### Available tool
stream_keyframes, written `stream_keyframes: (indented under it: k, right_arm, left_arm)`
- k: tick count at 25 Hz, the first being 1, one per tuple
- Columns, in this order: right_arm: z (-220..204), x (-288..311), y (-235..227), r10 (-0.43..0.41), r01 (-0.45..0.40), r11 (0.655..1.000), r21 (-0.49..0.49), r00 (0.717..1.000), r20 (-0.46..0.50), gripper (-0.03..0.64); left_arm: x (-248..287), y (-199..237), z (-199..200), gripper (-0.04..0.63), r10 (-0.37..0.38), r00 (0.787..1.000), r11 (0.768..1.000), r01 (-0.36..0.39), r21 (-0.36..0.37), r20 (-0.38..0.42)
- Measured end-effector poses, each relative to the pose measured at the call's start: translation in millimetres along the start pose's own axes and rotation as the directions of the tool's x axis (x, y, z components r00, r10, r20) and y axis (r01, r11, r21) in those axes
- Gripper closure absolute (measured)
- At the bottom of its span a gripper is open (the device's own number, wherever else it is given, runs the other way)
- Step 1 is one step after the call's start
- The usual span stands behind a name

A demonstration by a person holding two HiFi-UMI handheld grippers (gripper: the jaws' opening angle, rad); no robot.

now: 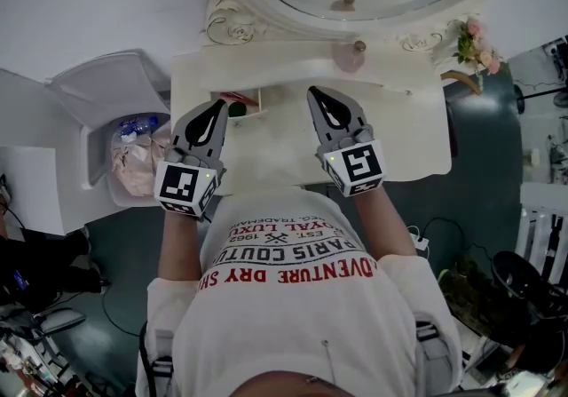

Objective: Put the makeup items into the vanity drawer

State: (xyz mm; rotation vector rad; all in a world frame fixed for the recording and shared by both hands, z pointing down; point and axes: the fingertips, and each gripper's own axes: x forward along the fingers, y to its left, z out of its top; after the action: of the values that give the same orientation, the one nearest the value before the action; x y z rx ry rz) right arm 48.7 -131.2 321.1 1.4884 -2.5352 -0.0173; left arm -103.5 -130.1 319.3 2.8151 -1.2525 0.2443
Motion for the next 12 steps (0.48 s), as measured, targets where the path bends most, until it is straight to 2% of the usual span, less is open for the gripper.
stream_keyframes:
  k: [12]
  right_arm:
    - [7.8,-2.9,0.2,-0.005,0.005,1.000,0.012,0.999,0.038,0.618]
  left_arm:
    - [-3.4,-4.0,4.4,0.589,0.000,1.000,1.000,-0.001,0.014,0.005]
